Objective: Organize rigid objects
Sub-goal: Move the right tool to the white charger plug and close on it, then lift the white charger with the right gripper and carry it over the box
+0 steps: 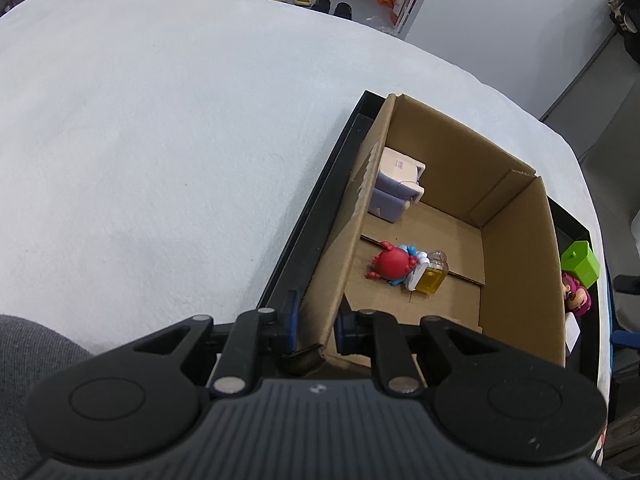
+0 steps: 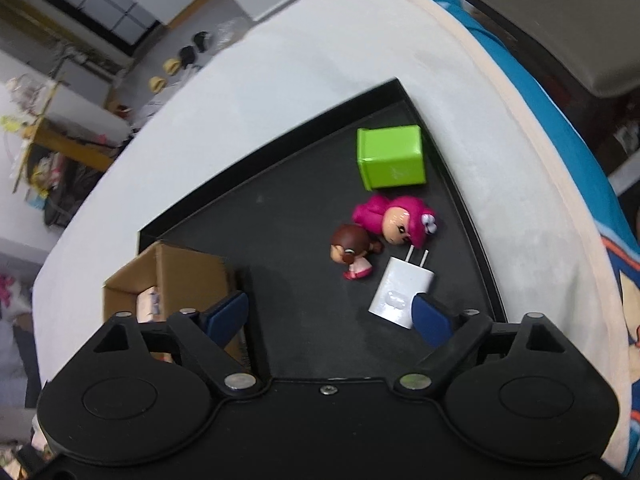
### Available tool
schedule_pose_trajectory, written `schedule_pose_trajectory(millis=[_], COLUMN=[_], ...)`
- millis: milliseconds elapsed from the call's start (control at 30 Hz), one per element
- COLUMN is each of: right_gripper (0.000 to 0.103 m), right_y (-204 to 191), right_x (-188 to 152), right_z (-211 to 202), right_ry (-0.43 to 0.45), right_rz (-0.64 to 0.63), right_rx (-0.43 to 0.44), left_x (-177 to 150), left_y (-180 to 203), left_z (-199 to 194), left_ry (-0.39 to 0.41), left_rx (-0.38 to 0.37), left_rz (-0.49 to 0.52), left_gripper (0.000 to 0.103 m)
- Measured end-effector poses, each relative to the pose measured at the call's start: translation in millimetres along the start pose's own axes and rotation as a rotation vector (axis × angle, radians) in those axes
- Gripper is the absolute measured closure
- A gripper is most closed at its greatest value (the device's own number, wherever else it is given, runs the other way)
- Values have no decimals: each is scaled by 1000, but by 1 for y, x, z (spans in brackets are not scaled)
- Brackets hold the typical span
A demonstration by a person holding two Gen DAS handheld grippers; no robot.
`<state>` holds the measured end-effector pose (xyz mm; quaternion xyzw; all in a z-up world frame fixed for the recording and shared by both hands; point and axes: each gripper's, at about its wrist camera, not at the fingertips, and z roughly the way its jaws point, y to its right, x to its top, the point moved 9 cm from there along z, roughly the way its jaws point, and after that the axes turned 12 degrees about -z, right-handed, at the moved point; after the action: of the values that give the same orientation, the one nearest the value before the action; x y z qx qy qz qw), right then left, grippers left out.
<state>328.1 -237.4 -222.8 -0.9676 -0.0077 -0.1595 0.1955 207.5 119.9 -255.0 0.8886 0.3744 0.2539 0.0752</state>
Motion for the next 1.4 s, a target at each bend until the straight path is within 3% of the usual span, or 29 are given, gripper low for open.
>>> schedule_pose_trajectory(millis=[267,767,1100,1400], right_gripper=[42,55,62,65], right_y=[16,30,22,20], right_x=[-13,-18,-17,-17], right_z=[30,63,67,55], right_ry=[-56,-69,-22,2], right_rz=[65,74,-14,12], right_rx=[-92,-240,-362,-262], left_x=[0,-1,-1,-2], left_y=[0,1,2,3], left_z=[-1,-1,-1,0], left_ry=[1,6,12,13], left_rx=[0,8,16,28], left_rz=[2,10,13,22], left_gripper=[87,87,87,87])
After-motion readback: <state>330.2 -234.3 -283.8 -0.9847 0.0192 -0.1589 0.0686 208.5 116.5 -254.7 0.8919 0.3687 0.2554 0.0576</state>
